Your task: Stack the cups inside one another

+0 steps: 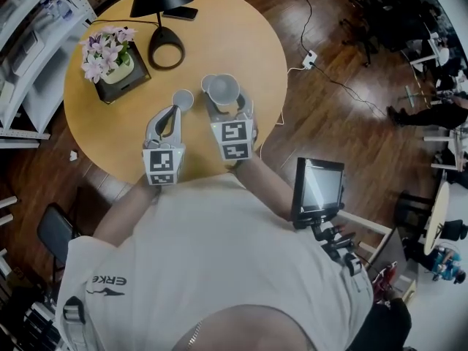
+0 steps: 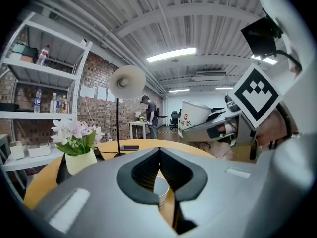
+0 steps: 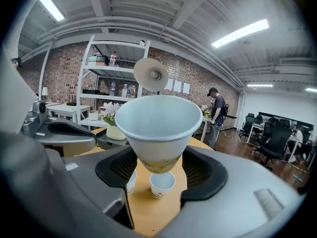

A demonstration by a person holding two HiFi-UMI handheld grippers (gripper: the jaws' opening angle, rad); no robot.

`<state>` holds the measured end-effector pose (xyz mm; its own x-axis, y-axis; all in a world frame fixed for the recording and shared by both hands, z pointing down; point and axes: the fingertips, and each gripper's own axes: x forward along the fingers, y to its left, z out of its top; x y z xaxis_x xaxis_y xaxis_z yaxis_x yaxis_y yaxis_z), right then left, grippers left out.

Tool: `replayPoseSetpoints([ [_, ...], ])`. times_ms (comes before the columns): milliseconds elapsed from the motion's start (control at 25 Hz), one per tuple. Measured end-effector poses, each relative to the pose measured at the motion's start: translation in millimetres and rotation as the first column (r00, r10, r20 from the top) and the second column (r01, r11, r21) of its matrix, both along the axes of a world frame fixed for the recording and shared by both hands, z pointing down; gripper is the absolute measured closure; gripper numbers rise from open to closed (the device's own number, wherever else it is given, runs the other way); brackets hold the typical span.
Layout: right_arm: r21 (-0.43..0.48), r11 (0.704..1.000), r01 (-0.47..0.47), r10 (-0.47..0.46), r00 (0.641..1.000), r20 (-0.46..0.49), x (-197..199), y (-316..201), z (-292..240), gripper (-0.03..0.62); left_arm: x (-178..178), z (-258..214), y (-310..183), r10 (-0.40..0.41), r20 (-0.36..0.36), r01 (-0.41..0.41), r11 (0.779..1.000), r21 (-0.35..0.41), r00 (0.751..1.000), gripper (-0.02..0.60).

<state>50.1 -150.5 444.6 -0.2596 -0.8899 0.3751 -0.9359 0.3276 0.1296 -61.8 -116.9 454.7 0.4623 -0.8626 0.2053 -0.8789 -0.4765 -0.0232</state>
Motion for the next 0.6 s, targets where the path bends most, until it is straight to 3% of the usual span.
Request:
replayPoseSetpoints([
  [600,-0.13,0.991,0.036,-0.035,0.999,0.007,11.5,-40.4,56.8,0.293,-1.0,31.5,-23.2,-0.067,0.04,0.071,0.992,-0.104,0.997,0.58],
])
